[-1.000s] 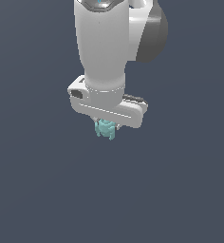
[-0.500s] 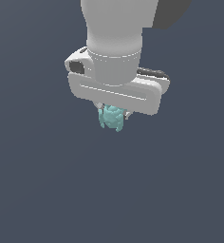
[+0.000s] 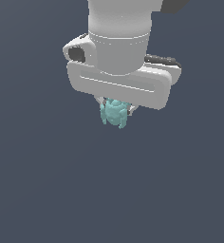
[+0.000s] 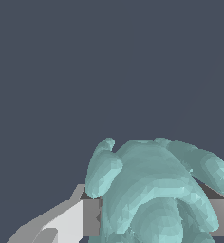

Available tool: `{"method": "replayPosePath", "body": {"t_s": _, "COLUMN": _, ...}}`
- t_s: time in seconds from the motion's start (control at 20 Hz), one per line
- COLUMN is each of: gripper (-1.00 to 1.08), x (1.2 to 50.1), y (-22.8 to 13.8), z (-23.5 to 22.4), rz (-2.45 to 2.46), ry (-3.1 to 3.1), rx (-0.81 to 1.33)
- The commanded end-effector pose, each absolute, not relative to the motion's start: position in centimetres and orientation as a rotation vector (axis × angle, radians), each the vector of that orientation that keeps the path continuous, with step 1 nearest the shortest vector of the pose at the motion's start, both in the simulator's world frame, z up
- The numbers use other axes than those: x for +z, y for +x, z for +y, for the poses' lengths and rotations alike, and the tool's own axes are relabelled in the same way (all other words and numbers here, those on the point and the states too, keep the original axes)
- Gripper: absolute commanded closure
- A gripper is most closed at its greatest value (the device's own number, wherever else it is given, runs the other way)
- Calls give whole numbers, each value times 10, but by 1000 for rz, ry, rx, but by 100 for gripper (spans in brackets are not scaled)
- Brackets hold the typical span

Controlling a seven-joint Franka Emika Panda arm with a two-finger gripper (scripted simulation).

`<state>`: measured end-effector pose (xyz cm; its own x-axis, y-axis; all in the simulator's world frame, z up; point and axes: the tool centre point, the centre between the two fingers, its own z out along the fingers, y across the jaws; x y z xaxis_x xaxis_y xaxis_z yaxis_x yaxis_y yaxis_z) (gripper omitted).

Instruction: Pick up the object and move it to a goal position.

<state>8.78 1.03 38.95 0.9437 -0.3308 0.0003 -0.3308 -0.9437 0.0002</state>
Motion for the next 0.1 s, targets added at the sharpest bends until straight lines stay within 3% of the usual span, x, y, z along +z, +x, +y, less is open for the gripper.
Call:
{"method": "replayPosePath", "body": {"t_s": 0.0, "gripper": 108, "x": 391, "y": 88, "z": 11, "rz": -527, "ry": 3097, "rx": 0}}
{"method": "replayPosePath", "body": {"t_s": 0.05, "gripper": 108, "x": 392, "y": 88, "z": 11, "rz": -527, "ry": 3097, "rx": 0}}
